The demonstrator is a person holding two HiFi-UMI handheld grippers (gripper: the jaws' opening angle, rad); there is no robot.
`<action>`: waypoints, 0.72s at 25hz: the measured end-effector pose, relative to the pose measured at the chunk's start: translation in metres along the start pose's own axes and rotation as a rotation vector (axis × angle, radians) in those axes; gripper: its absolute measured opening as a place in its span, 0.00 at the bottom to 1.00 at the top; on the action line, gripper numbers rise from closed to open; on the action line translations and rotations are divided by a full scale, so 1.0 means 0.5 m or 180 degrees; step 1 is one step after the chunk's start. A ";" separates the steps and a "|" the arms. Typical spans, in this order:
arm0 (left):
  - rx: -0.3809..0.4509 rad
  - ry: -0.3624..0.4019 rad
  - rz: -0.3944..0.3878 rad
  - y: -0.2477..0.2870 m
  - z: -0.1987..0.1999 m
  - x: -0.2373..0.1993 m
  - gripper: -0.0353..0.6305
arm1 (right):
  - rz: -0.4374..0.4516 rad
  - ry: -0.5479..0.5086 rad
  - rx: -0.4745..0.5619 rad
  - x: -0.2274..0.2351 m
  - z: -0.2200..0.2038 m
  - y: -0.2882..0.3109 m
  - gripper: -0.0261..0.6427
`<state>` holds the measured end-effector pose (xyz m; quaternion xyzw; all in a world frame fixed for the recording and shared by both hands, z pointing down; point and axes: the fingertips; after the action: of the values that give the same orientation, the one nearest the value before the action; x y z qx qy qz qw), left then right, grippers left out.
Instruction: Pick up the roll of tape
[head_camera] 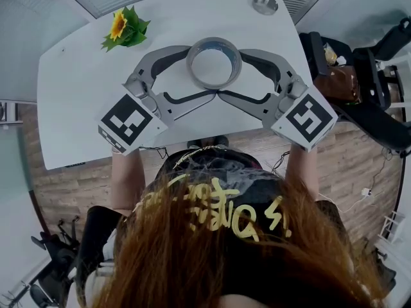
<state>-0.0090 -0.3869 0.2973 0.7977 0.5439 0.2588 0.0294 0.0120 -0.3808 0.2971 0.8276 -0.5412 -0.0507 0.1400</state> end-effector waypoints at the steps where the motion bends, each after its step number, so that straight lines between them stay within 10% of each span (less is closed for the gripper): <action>1: -0.0009 0.0007 0.0003 0.000 0.000 0.000 0.59 | 0.0000 -0.0004 -0.0006 0.000 0.000 0.001 0.52; 18: 0.0071 -0.0047 0.0007 0.000 0.005 0.001 0.59 | -0.0028 0.0023 -0.0040 -0.001 0.005 -0.005 0.52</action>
<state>-0.0078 -0.3857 0.2951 0.8005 0.5457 0.2468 0.0242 0.0133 -0.3797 0.2941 0.8292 -0.5367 -0.0518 0.1469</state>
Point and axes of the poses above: the fingertips, and each gripper's own axes: y forward along the fingers, x to its right, z out of its top, and after that the axes turned 13 degrees about y, right-handed
